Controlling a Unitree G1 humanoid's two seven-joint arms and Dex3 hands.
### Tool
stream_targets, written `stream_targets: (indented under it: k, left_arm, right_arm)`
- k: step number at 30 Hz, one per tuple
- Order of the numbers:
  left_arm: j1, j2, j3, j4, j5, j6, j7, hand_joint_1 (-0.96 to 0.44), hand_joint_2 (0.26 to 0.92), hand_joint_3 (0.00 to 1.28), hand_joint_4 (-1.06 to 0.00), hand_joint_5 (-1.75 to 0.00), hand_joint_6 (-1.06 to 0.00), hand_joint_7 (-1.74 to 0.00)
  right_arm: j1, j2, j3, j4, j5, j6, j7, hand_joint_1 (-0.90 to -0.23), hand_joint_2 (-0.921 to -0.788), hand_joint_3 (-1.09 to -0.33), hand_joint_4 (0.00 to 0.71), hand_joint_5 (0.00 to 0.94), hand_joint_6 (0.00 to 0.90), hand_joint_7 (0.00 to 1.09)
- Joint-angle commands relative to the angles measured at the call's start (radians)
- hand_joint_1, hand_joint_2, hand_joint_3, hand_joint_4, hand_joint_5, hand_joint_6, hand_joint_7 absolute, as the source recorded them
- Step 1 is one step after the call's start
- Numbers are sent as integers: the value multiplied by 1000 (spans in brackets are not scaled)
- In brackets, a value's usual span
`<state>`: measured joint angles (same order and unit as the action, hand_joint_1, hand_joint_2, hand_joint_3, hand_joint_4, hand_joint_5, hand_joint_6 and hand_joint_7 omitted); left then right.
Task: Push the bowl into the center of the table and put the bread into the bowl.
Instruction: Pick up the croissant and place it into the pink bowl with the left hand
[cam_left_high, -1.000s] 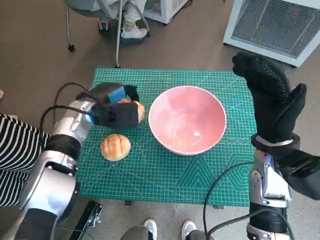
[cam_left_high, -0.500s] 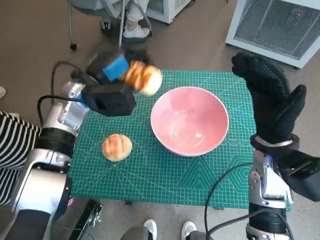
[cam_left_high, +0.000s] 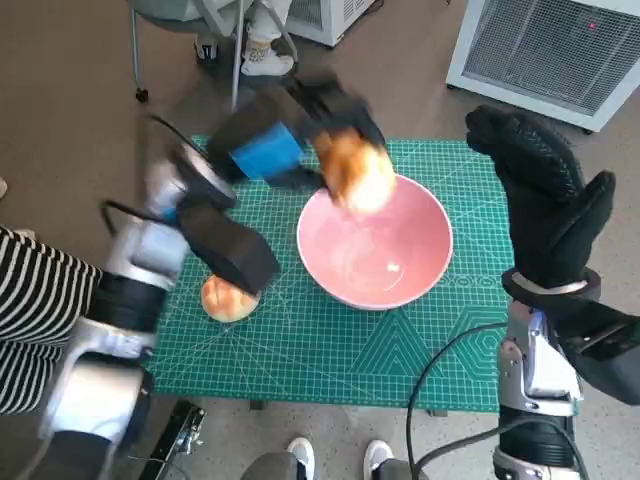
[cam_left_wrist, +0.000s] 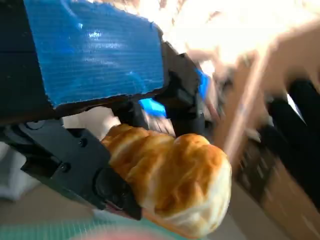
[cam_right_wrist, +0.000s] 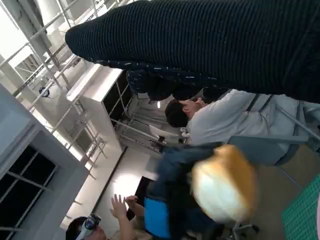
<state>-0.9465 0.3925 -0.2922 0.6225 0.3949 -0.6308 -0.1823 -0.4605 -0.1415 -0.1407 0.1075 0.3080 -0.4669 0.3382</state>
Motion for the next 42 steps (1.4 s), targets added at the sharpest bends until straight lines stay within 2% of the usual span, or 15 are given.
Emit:
stream_targets:
  k: [1, 8, 12, 13, 14, 15, 16, 17, 18, 21, 22, 25, 30, 34, 42]
  left_arm:
    - [6, -32, -25, 22, 12, 3, -28, 0, 921, 75, -705, -1073, -590, -1268]
    - [0, -70, -70, 79, 73, 15, -18, 0, 921, 120, -650, -1147, -540, -1306]
    - [5, -89, -83, 102, 80, 32, -35, 0, 921, 187, -586, -1227, -450, -1381]
    - [7, -92, -85, 107, 80, 35, -41, -12, 896, 177, -544, -1109, -416, -1253]
    - [10, -92, -90, 115, 78, 34, -54, -27, 870, 143, -536, -840, -410, -984]
    - [11, -92, -93, 122, 76, 34, -64, -88, 855, 100, -478, -563, -372, -726]
    - [12, -92, -94, 125, 75, 33, -69, -128, 849, 67, -449, -369, -359, -538]
    - [16, -87, -97, 127, 72, 30, -82, -142, 847, 55, -439, -299, -355, -470]
    - [19, -78, -100, 123, 74, 26, -95, -277, 849, 35, -304, -154, -285, -301]
    - [25, -60, -104, 110, 77, 20, -122, -418, 858, 24, -178, -64, -222, -182]
    - [28, -50, -103, 96, 75, 21, -136, -508, 879, 29, -127, -41, -193, -143]
    - [37, -25, -94, 63, 63, 21, -170, -676, 907, 98, -55, -13, -148, -88]
    - [67, 23, -50, -9, -6, 30, -244, -788, 919, 160, -10, -2, -118, -55]
    - [97, 60, -10, -63, -71, 37, -294, -806, 921, 170, -4, -1, -115, -49]
    - [171, 179, 99, -195, -221, 80, -418, -768, 921, 91, -86, -20, -243, -86]
  right_arm:
    - [31, -3, -1, -7, -15, 4, -5, -671, -921, -730, 215, 2, 122, 379]
    - [41, -3, -3, -19, -17, 15, -16, -676, -921, -733, 215, 2, 119, 379]
    - [48, -3, -2, -30, -20, 21, -22, -676, -921, -734, 215, 1, 118, 379]
    - [50, -3, -2, -32, -21, 22, -24, -676, -921, -734, 215, 1, 118, 380]
    - [52, -2, -1, -33, -23, 21, -26, -676, -921, -734, 215, 1, 118, 380]
    - [54, -2, -1, -34, -24, 21, -27, -676, -921, -734, 215, 1, 118, 380]
    - [55, -1, 0, -35, -24, 21, -28, -676, -921, -734, 215, 1, 117, 380]
    - [57, -1, 0, -37, -25, 22, -30, -676, -921, -734, 215, 1, 117, 380]
    - [59, -1, 1, -39, -27, 23, -32, -676, -921, -734, 215, 1, 117, 381]
    - [63, 0, 3, -44, -28, 25, -36, -675, -921, -734, 214, 1, 117, 381]
    - [64, 0, 3, -45, -29, 25, -38, -675, -921, -734, 213, 1, 117, 381]
    - [66, 1, 3, -49, -30, 28, -42, -675, -921, -732, 210, 0, 117, 382]
    - [70, 3, 3, -58, -32, 36, -48, -676, -921, -731, 210, 1, 118, 384]
    - [70, 8, 6, -61, -34, 40, -52, -677, -921, -730, 210, 1, 119, 385]
    - [70, 23, 17, -59, -36, 38, -53, -680, -921, -731, 210, 1, 119, 386]
